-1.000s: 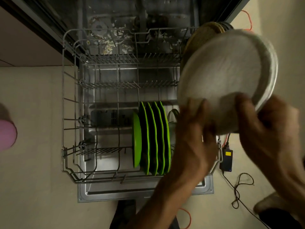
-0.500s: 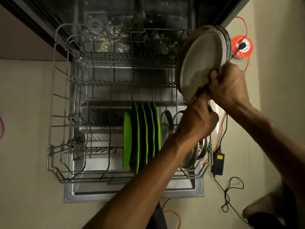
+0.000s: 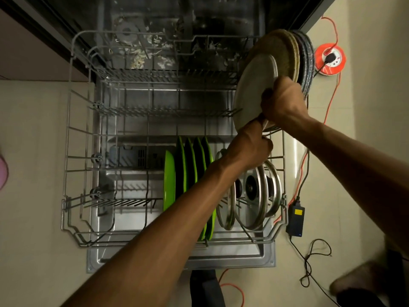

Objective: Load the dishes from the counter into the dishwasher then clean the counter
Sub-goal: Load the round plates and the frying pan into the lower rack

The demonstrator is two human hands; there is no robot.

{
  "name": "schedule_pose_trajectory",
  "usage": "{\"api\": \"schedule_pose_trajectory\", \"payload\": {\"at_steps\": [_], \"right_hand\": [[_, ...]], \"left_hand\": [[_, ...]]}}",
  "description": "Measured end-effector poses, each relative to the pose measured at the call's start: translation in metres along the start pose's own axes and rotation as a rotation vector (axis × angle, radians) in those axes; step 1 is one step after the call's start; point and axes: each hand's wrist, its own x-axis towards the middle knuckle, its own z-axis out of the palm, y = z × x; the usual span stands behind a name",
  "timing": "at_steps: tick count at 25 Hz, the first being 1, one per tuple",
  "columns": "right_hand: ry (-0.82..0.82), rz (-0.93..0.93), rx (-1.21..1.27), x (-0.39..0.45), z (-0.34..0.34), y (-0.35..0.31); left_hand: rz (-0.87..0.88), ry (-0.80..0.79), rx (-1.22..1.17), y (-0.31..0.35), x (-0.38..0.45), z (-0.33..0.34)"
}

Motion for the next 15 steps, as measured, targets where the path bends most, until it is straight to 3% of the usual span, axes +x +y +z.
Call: {"api": "schedule_pose_trajectory", "payload": {"at_steps": [9, 15], "right_hand": [[0.034, -0.033, 0.028, 0.014, -0.011, -0.011], [0.04, -0.122, 0.037, -0.015, -0.017, -0.009]], "left_hand": [[0.08, 0.014, 0.02, 0.002, 0.001, -0.005], [0.037, 0.103, -0.021, 0.009, -0.023, -0.014]]}}
